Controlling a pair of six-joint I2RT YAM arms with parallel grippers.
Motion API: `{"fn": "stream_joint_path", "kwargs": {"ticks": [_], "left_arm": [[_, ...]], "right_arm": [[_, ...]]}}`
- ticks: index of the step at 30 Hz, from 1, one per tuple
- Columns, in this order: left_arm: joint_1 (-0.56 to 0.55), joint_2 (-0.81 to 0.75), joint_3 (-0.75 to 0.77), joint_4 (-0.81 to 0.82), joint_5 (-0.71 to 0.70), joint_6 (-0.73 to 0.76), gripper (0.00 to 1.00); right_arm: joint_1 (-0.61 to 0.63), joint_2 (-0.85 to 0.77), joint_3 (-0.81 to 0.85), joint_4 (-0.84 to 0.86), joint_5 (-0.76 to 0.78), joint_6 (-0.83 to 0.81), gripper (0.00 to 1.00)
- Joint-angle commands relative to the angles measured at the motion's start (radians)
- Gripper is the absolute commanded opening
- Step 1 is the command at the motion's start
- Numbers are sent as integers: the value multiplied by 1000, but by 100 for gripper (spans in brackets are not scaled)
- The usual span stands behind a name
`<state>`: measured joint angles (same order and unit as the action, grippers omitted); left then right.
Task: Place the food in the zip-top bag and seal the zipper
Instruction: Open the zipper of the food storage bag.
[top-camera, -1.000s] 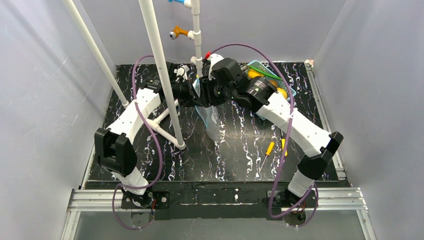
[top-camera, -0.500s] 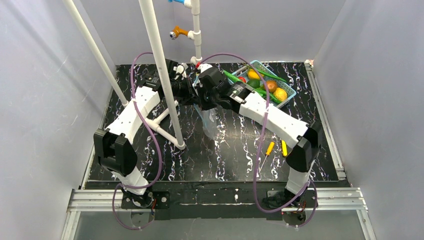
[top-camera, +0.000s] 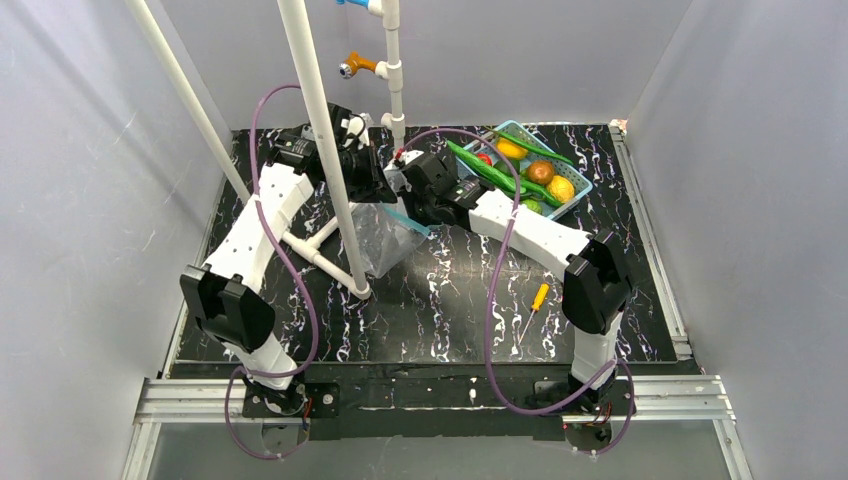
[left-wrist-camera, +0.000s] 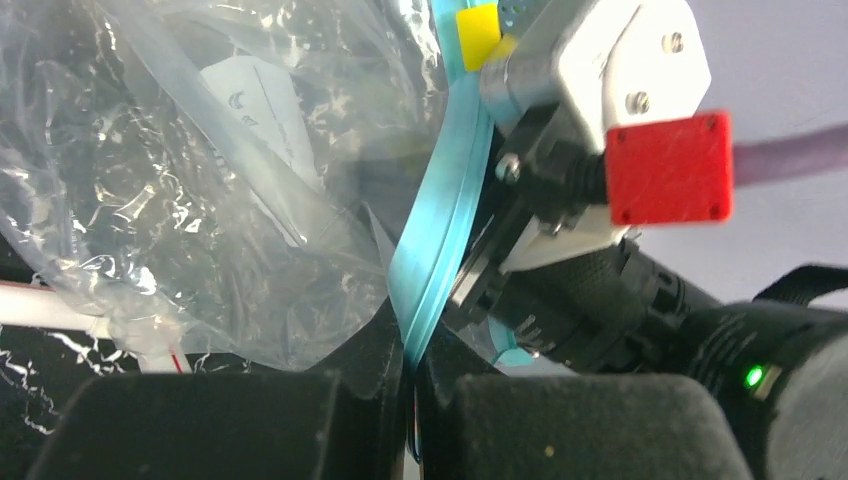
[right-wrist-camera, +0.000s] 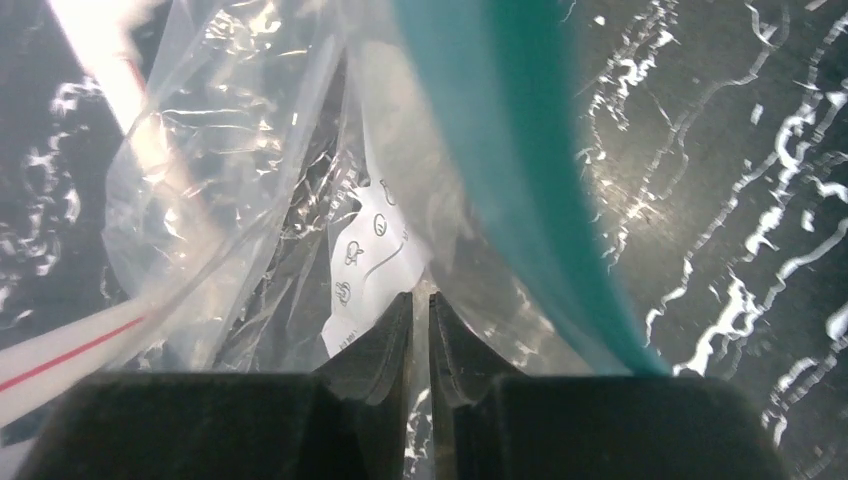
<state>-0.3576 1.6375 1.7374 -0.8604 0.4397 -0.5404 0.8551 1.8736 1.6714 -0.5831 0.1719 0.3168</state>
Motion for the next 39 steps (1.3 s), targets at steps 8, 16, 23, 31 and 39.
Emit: {"fn": "stream_joint_path", "kwargs": {"ticks": [8,16,23,31,39], "left_arm": [[-17,65,57,-183,-90,31,0],[-40,31,-53,21,114,-44,0],[-46,54,57,-157,-75,25,0],[-47,124,111,-272,-251,69,0],[-48,151,116,-231,-221,74,0]], "right_arm": [[-47,-24,-74,135,-109,-53,20],[-71,-99,-251,534,-535,160,26],[-97,-11,-200,310,-161,111,15],[-88,-51,-173,270,-100,14,16],[-82,-67,-31,213,-290,55,26]]}}
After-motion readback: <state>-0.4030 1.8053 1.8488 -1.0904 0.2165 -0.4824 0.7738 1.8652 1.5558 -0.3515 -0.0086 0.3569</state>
